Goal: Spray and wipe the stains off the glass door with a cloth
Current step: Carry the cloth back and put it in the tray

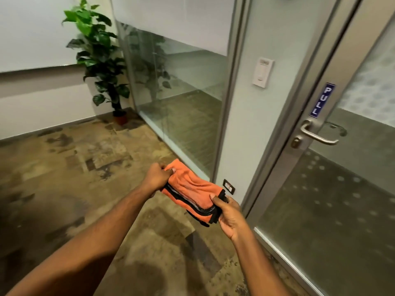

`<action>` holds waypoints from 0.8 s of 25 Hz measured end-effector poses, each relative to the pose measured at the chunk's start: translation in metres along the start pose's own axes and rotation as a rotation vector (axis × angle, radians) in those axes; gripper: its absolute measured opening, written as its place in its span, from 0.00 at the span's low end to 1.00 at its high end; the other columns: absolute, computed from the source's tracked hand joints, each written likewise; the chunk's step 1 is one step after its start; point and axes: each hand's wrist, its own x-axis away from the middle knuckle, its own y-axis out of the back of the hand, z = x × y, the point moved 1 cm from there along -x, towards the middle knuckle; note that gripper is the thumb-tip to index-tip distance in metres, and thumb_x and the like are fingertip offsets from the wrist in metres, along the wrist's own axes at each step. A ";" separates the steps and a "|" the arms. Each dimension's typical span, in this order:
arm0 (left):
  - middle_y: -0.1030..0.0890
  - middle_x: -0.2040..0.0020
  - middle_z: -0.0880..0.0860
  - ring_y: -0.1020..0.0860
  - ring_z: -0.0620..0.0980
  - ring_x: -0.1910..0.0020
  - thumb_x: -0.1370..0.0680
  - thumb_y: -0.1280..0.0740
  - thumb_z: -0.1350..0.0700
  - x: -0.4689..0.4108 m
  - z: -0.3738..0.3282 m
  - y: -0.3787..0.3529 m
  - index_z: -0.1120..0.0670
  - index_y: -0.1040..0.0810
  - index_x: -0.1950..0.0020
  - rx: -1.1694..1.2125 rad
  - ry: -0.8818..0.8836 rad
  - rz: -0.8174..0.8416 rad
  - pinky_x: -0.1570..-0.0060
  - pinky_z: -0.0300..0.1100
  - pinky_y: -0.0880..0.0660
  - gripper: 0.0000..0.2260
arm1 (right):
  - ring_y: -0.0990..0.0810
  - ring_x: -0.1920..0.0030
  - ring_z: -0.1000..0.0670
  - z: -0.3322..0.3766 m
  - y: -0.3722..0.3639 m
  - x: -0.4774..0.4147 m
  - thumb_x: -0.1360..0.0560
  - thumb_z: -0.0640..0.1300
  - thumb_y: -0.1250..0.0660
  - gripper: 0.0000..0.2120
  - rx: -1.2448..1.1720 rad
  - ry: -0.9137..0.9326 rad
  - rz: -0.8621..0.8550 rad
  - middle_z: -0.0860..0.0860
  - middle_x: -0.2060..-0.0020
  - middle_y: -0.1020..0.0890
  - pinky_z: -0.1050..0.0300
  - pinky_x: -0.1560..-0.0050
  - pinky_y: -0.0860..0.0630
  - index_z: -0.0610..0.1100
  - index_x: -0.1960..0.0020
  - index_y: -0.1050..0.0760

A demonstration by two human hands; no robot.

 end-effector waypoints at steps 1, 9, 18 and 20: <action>0.37 0.72 0.51 0.38 0.49 0.75 0.23 0.32 0.58 0.002 0.019 0.019 0.53 0.35 0.70 0.068 0.050 -0.015 0.74 0.40 0.42 0.18 | 0.16 0.59 0.47 -0.009 -0.017 0.000 0.27 0.30 0.33 0.08 0.016 -0.014 0.010 0.42 0.58 0.15 0.53 0.52 0.19 0.34 0.47 0.22; 0.34 0.70 0.54 0.35 0.50 0.73 0.23 0.32 0.59 0.043 0.177 0.197 0.54 0.33 0.69 0.295 0.289 -0.239 0.71 0.41 0.38 0.17 | 0.19 0.52 0.39 -0.128 -0.187 0.006 0.30 0.37 0.26 0.12 0.308 -0.135 0.045 0.33 0.51 0.19 0.39 0.45 0.23 0.35 0.50 0.25; 0.23 0.37 0.66 0.25 0.64 0.37 0.20 0.39 0.53 0.080 0.289 0.340 0.64 0.31 0.37 0.008 0.481 -0.417 0.42 0.48 0.29 0.17 | 0.20 0.53 0.44 -0.269 -0.359 0.005 0.25 0.50 0.31 0.11 0.952 0.221 0.175 0.46 0.56 0.19 0.50 0.54 0.26 0.43 0.51 0.25; 0.24 0.36 0.66 0.25 0.65 0.36 0.19 0.40 0.53 0.078 0.308 0.357 0.63 0.33 0.36 -0.018 0.531 -0.481 0.41 0.50 0.29 0.17 | 0.20 0.52 0.43 -0.288 -0.393 -0.003 0.25 0.51 0.31 0.14 1.007 0.224 0.226 0.45 0.54 0.19 0.51 0.54 0.26 0.42 0.48 0.25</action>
